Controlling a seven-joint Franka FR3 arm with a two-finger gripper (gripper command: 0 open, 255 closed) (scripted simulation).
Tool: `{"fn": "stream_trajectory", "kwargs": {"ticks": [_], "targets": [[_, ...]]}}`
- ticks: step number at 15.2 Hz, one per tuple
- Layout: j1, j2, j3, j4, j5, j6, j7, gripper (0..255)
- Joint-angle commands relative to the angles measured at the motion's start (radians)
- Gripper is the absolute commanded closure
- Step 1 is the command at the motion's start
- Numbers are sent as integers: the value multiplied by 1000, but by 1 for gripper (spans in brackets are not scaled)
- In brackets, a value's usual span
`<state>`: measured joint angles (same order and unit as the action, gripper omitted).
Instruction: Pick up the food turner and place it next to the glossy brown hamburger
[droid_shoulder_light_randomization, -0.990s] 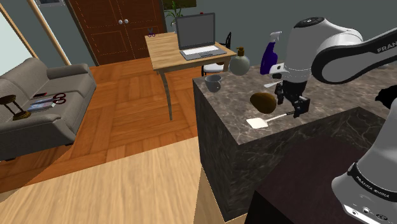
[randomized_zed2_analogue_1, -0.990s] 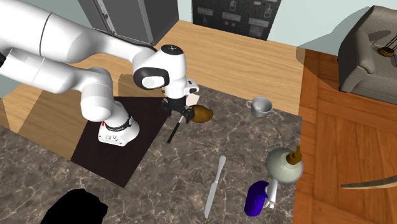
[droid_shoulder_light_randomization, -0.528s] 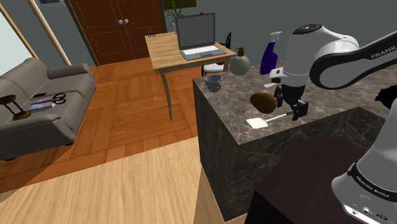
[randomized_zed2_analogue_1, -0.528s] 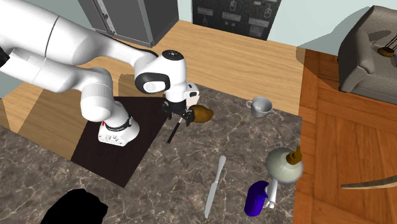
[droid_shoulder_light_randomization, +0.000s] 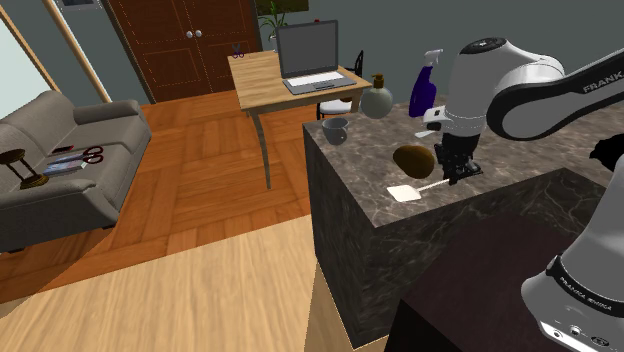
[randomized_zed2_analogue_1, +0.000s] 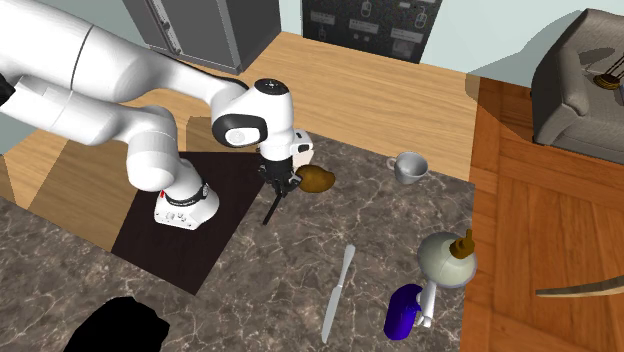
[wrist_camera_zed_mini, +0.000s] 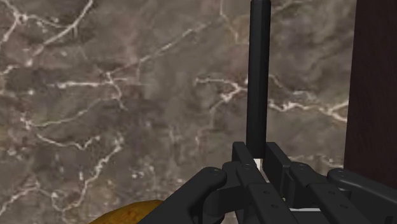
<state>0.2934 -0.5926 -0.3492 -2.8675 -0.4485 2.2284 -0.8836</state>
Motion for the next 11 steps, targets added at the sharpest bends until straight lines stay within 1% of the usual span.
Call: {"fn": "stream_trajectory", "kwargs": {"ticks": [1, 5, 11], "targets": [[0, 0, 0, 0, 0, 0, 0, 255], [0, 0, 0, 0, 0, 0, 0, 255], [7, -67, 20, 44, 27, -110, -19, 255]]}}
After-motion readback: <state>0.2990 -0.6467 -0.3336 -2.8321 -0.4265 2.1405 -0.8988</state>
